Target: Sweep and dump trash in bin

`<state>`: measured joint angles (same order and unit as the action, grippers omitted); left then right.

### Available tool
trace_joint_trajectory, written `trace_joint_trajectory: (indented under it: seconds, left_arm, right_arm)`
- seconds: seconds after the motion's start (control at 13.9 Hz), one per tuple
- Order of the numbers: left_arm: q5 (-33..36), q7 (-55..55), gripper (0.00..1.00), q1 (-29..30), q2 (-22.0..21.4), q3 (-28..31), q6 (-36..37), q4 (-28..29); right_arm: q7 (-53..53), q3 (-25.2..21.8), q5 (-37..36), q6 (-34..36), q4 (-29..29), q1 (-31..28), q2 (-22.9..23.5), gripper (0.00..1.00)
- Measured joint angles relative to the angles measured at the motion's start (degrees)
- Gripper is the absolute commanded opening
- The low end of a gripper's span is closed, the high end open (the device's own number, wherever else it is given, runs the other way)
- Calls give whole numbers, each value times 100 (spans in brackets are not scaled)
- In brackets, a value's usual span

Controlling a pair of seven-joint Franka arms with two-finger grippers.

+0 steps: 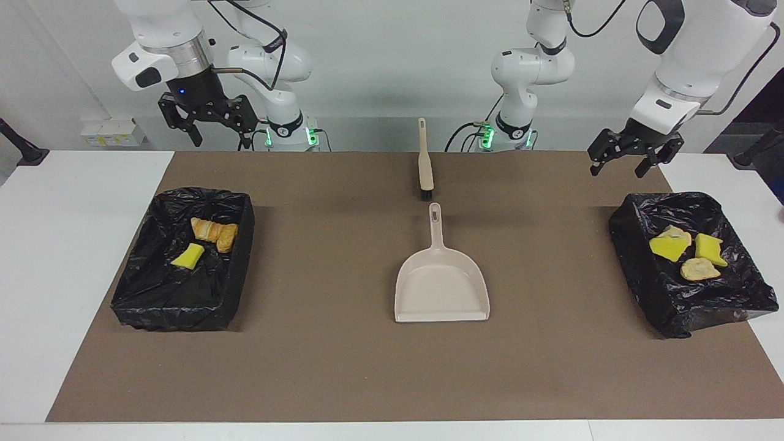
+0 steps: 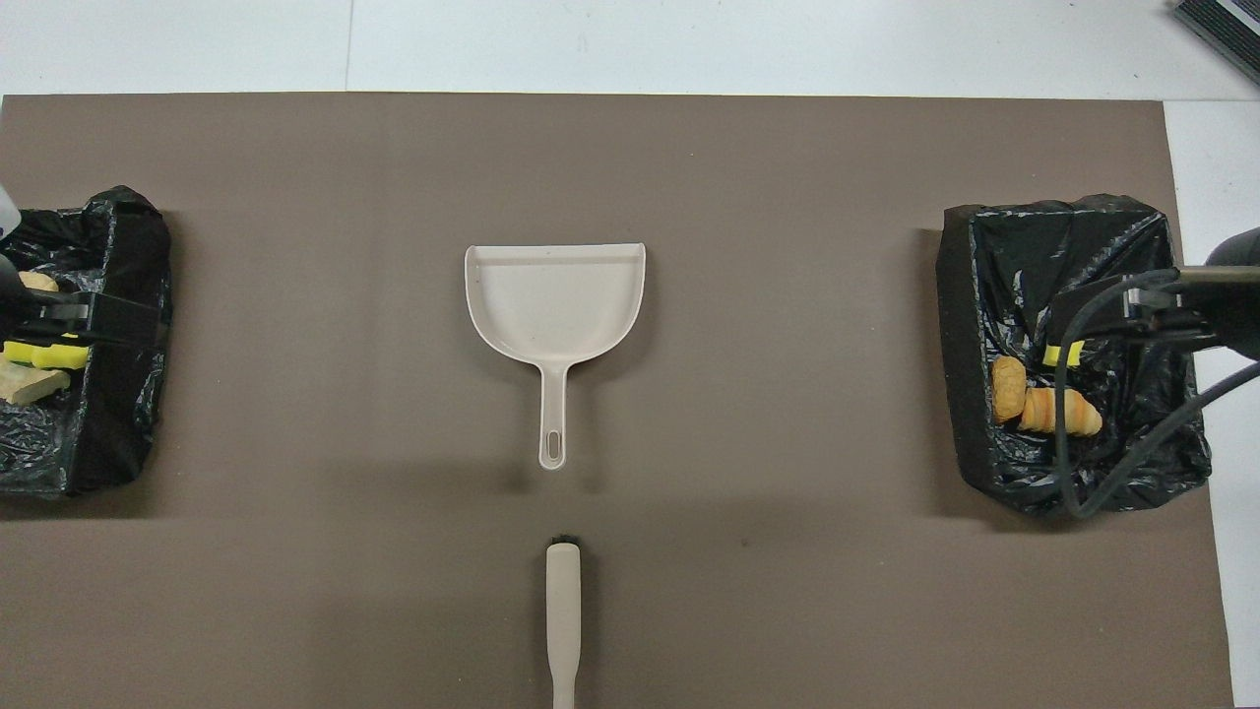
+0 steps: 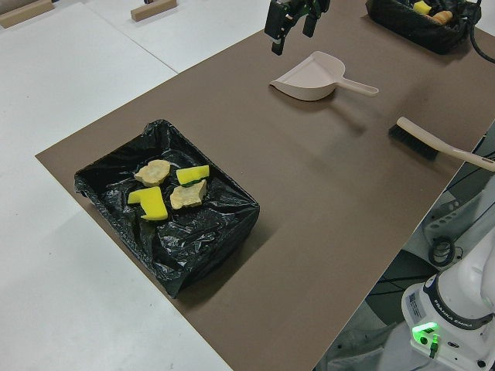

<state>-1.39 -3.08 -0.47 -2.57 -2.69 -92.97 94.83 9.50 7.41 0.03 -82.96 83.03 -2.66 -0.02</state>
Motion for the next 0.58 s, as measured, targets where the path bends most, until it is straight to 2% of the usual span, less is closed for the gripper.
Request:
trace_joint_trajectory:
  seconds: [0.58]
  left_arm:
    - [113,-27,100,-4,-60,1,530,-274]
  right_arm:
    - [0,-5,0,-7,0,0,0,100]
